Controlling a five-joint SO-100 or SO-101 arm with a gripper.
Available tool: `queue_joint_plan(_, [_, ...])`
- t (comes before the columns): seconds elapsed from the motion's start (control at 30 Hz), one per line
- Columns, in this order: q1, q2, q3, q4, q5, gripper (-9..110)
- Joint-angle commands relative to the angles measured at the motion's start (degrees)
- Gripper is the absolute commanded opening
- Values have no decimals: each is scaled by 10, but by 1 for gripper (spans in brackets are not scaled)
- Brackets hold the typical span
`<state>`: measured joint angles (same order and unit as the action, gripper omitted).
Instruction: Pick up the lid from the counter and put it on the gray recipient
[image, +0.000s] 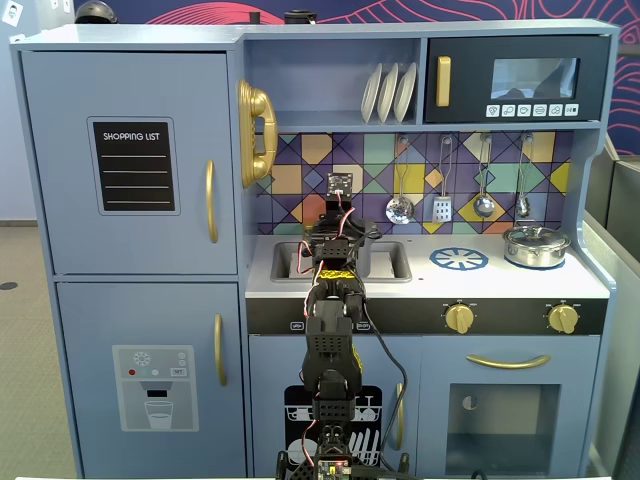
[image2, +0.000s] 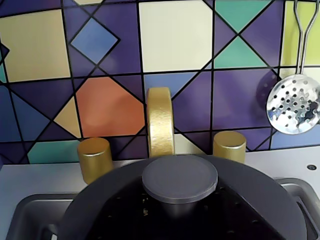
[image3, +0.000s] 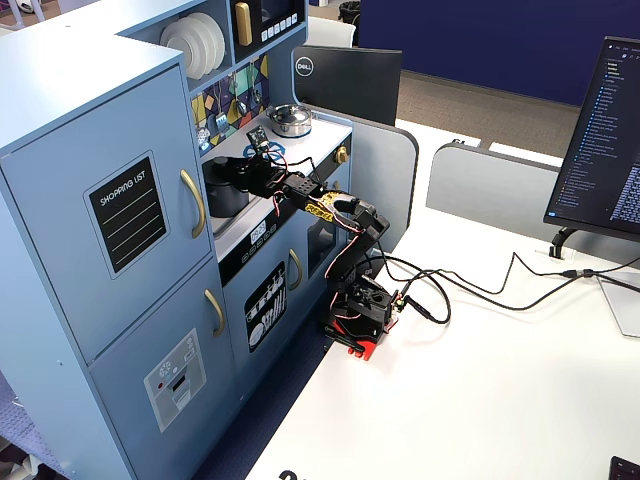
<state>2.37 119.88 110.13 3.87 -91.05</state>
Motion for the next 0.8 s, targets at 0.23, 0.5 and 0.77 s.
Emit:
queue_joint_plan(0.23, [-2, 4, 10, -15, -13, 0])
queue_joint_plan(0.5, [9, 33, 17, 33, -15, 23])
queue_joint_plan(0.77, [-11, 198, 12, 272, 10, 21])
